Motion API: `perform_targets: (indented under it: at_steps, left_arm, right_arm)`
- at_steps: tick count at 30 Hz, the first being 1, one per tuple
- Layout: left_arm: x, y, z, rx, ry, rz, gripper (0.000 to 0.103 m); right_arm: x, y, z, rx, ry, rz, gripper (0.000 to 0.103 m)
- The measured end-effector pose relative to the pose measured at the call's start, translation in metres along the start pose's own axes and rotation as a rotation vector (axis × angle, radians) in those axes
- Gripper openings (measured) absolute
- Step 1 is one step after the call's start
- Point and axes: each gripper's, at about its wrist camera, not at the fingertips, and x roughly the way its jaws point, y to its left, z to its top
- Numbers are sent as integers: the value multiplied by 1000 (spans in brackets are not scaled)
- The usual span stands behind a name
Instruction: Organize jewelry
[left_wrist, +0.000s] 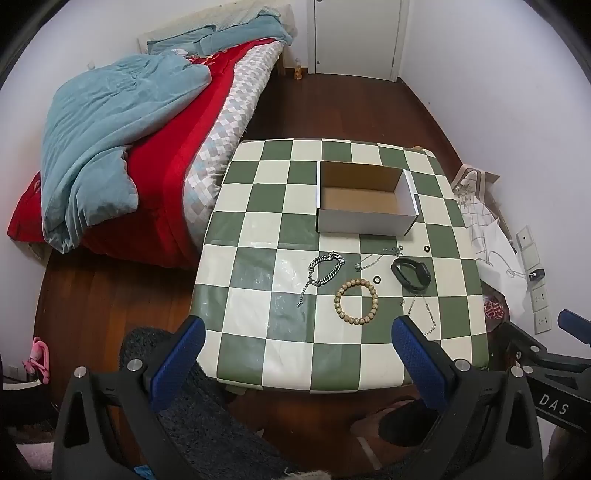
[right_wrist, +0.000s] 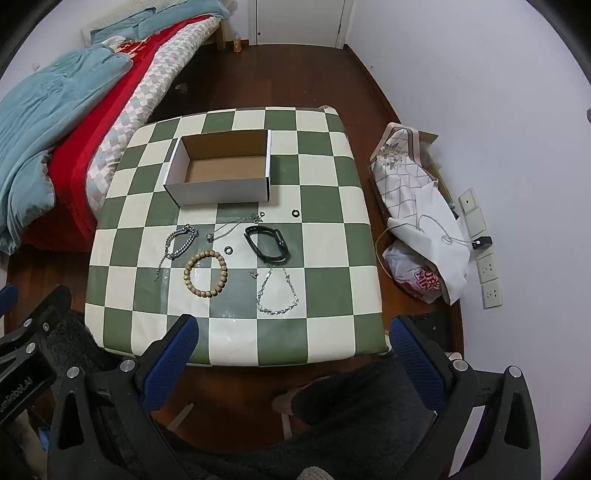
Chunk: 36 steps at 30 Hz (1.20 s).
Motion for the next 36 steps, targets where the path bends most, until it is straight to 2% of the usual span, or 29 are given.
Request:
perform_targets:
  at_steps: [36]
  left_arm:
    - [-11,-7,7,7,-18,-2,103]
  right_arm:
    - [-14,-3,3,3,-18,-4,103]
